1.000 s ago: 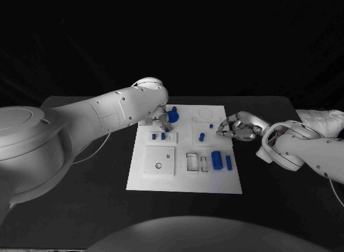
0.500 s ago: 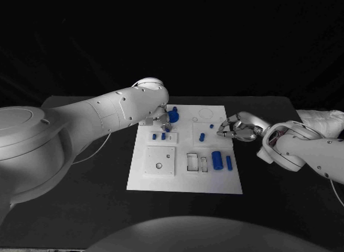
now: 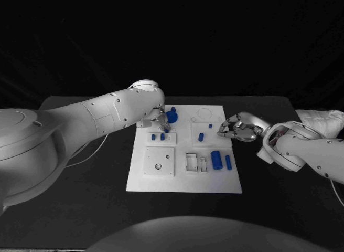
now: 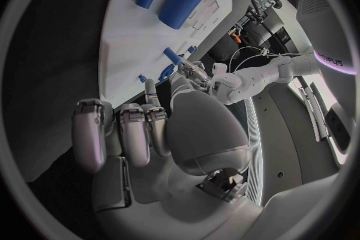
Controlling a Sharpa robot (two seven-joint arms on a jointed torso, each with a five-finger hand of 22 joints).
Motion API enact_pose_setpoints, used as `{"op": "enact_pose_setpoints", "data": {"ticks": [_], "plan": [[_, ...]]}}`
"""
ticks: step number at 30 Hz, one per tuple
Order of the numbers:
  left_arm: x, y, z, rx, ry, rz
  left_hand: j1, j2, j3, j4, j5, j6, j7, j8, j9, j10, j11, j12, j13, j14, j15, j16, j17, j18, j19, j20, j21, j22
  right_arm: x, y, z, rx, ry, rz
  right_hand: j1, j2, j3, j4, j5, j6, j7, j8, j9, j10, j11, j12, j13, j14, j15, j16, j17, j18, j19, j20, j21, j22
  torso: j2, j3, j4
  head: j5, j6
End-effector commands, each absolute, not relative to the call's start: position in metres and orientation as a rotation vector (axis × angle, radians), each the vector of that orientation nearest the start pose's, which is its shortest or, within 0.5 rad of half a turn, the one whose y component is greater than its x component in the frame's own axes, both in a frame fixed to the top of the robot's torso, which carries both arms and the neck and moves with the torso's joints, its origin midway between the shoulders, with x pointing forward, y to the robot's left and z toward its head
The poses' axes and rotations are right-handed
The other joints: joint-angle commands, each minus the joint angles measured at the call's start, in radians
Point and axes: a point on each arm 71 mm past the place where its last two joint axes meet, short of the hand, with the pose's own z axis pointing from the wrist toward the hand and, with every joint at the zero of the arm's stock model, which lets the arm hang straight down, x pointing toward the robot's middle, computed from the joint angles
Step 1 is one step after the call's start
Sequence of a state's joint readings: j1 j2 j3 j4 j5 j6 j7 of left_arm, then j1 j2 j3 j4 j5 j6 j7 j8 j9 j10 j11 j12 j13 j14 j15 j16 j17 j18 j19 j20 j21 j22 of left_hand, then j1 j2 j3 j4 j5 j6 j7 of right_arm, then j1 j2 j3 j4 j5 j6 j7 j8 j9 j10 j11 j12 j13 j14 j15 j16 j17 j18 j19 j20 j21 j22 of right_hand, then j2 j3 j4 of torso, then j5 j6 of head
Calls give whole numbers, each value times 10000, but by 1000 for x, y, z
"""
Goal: Assemble the parts on the task board
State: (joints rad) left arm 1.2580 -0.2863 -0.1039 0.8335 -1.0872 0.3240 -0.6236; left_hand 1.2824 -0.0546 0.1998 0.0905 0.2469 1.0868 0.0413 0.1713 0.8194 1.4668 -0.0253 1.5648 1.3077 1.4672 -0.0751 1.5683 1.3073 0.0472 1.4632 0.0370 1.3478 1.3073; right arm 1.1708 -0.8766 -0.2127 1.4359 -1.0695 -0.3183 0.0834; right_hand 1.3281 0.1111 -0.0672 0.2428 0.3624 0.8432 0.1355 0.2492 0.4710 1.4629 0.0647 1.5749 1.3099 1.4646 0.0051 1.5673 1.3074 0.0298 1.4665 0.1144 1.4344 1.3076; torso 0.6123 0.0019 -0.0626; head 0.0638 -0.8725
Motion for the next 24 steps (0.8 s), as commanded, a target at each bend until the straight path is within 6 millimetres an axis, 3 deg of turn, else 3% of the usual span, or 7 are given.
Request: {"op": "enact_pose_setpoints", "data": {"ticks": [1,6,21,24], "plan": [[564,138,-261,-1758,24253,-681,50,-8,61,-5,-100,-126,54,-165,-1574,1017,-38,35,2603,1036,-46,25,2635,9,92,-44,-22,1997,464,-244,-264,1277,18920,8038,94,-26,64,13,51,59,4,-41,-15,1079,13,-41,2609,1062,17,35,2634,121,-47,23,-60,2077,-12,10,7,-9,-2],[564,140,-257,-2005,23553,-1267,14,-22,80,6,-254,-242,128,-283,-1692,882,24,-109,2440,1036,4,25,2635,18,64,-11,-81,1982,464,-245,-264,1294,18913,8016,96,-26,65,12,52,60,4,-42,-16,1079,13,-41,2609,1062,17,35,2634,128,-66,24,-85,2067,-21,18,13,-20,-2],[555,152,-238,-2063,22183,-2576,115,-13,140,-49,-194,-149,106,-258,-1732,950,19,-36,2522,1036,15,25,2635,6,90,6,-22,2000,463,-248,-269,1375,19018,7928,96,-26,65,12,52,60,5,-42,-16,1079,13,-41,2609,1062,17,35,2634,131,-74,24,-96,2063,-51,18,57,-32,-2],[552,152,-234,-2031,21757,-3216,151,-51,137,-62,-258,-102,97,-242,-1756,970,12,-16,2545,1036,10,25,2635,9,88,9,-30,1998,462,-249,-270,1409,19033,7927,97,-27,66,12,52,60,5,-43,-16,1079,14,-41,2609,1062,18,35,2634,132,-77,24,-99,2062,-39,15,40,-33,-2]]}}
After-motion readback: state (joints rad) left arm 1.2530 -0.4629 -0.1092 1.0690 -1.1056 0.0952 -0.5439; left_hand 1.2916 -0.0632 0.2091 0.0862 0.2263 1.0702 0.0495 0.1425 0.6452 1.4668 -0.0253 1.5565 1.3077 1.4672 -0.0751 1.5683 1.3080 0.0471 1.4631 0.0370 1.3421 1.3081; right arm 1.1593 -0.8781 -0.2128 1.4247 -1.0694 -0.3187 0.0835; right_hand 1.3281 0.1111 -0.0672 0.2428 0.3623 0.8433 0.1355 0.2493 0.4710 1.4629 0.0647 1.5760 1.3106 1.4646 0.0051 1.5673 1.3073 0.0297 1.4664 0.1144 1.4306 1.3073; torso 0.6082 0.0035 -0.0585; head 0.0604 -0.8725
